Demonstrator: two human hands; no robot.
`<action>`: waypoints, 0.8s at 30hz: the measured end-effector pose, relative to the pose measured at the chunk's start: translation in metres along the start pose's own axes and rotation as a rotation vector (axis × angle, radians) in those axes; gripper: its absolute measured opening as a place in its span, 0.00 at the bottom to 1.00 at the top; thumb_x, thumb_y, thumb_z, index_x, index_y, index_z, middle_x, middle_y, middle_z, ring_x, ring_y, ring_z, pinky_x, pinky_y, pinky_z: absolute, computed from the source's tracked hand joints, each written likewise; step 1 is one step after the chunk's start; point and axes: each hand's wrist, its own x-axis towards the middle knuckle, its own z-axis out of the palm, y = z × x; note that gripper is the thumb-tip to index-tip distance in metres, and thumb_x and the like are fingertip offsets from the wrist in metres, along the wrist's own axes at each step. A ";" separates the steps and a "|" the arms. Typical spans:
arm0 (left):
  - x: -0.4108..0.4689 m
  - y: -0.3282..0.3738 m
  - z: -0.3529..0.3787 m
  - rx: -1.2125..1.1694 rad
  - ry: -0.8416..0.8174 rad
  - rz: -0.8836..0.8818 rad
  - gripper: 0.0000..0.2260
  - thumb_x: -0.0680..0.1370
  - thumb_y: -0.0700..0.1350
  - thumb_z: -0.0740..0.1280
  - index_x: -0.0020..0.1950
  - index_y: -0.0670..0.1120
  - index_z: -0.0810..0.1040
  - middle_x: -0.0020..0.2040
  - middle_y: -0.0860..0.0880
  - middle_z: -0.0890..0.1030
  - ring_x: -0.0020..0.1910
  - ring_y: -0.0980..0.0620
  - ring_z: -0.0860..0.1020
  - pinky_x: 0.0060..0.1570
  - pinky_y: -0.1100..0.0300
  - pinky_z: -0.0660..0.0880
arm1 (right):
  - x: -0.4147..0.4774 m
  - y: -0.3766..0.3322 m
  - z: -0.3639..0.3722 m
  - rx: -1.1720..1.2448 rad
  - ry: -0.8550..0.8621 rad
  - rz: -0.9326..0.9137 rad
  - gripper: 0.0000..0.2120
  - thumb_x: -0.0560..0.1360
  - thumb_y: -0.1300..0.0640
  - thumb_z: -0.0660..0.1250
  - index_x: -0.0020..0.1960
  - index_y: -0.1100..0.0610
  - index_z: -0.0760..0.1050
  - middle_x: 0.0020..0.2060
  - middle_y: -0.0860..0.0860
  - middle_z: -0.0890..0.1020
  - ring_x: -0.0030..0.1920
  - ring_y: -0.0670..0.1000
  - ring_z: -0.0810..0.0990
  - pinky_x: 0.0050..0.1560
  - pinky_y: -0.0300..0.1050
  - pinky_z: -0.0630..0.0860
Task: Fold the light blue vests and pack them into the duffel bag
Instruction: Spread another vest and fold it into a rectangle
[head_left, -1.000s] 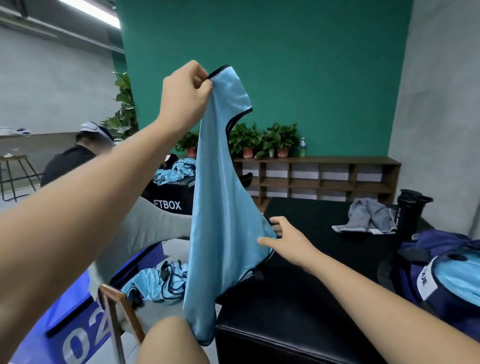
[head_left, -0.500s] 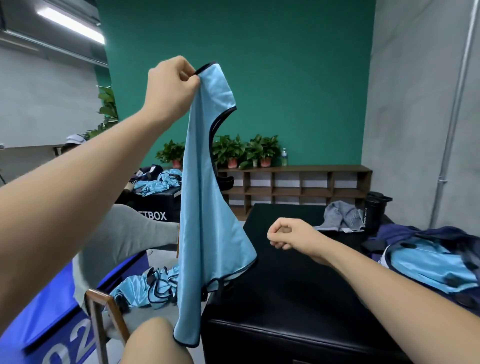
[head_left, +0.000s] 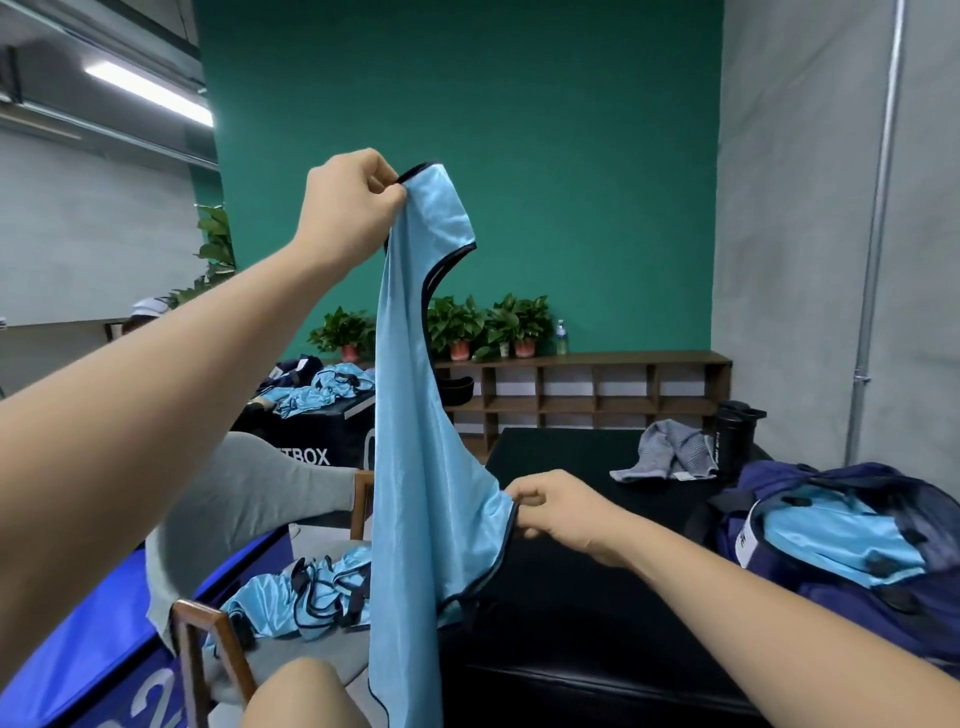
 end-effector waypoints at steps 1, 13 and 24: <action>-0.002 -0.001 0.000 0.002 0.005 0.000 0.07 0.79 0.47 0.67 0.52 0.47 0.84 0.43 0.51 0.84 0.38 0.54 0.79 0.35 0.61 0.73 | 0.000 0.001 -0.008 -0.022 0.045 -0.001 0.06 0.76 0.61 0.71 0.49 0.53 0.87 0.46 0.55 0.89 0.45 0.48 0.82 0.48 0.48 0.76; -0.005 -0.026 -0.006 0.010 0.047 -0.085 0.09 0.76 0.48 0.68 0.51 0.46 0.84 0.47 0.48 0.85 0.47 0.47 0.82 0.45 0.53 0.79 | -0.018 -0.047 -0.154 -0.448 0.342 -0.087 0.07 0.78 0.61 0.75 0.46 0.50 0.87 0.44 0.44 0.89 0.49 0.49 0.89 0.60 0.58 0.83; 0.014 -0.036 -0.007 -0.464 -0.028 -0.448 0.05 0.75 0.46 0.72 0.40 0.48 0.79 0.36 0.49 0.74 0.30 0.52 0.70 0.33 0.58 0.69 | -0.054 -0.141 -0.244 -0.557 0.366 -0.040 0.09 0.74 0.66 0.77 0.44 0.52 0.88 0.32 0.47 0.78 0.35 0.48 0.72 0.41 0.45 0.68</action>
